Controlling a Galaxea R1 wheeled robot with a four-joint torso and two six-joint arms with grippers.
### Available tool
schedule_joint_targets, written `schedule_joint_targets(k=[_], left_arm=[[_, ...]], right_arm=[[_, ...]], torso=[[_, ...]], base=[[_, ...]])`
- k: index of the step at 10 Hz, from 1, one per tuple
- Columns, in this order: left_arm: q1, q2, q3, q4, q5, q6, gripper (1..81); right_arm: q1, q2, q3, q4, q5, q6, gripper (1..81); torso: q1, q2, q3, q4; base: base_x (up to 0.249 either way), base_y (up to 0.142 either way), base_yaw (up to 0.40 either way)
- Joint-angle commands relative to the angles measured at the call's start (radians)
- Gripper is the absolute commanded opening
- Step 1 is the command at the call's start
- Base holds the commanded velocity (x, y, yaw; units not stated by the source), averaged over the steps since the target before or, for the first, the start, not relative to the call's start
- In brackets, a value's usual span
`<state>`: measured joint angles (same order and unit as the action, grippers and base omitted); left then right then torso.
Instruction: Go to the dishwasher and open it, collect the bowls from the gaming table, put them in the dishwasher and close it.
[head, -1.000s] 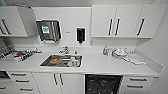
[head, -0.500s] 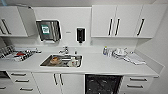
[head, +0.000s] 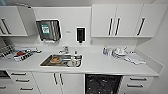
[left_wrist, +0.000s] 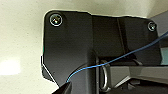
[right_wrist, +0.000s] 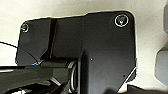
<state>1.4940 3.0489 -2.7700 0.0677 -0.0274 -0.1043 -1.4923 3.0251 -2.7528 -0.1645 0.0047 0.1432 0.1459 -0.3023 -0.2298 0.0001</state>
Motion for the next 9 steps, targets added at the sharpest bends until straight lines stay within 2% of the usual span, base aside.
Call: schedule_joint_targets(k=[1, 2, 4, 6, 9], left_arm=[[-0.038, 0.002, -0.002, 0.003, 0.055, 0.006, 81.1], [-0.037, 0.002, -0.002, 0.003, 0.055, 0.006, 81.1], [-0.037, 0.002, -0.002, 0.006, 0.055, 0.006, 81.1], [-0.037, 0.004, -0.002, 0.006, 0.055, 0.006, 81.1], [-0.038, 0.005, -0.002, 0.006, 0.055, 0.006, 81.1]], right_arm=[[0.043, 0.002, 0.001, 0.011, -0.055, -0.004, 81.1], [0.045, 0.002, 0.001, 0.011, -0.054, -0.004, 81.1], [0.043, 0.0, 0.001, 0.011, -0.054, -0.004, 81.1], [0.045, 0.0, 0.001, 0.011, -0.054, -0.004, 81.1], [0.045, -0.001, 0.001, 0.011, -0.054, -0.004, 81.1]], torso=[[-0.064, 0.099, 0.0, 0.0], [-0.017, 0.027, 0.0, 0.0], [-0.05, 0.079, 0.0, 0.0], [-0.059, 0.091, 0.0, 0.0], [-0.057, 0.087, 0.058, 0.0]], base=[[0.0, 0.0, 0.0], [0.0, 0.0, 0.0], [0.0, 0.0, 0.0], [0.0, 0.0, 0.0], [0.0, 0.0, 0.0]])
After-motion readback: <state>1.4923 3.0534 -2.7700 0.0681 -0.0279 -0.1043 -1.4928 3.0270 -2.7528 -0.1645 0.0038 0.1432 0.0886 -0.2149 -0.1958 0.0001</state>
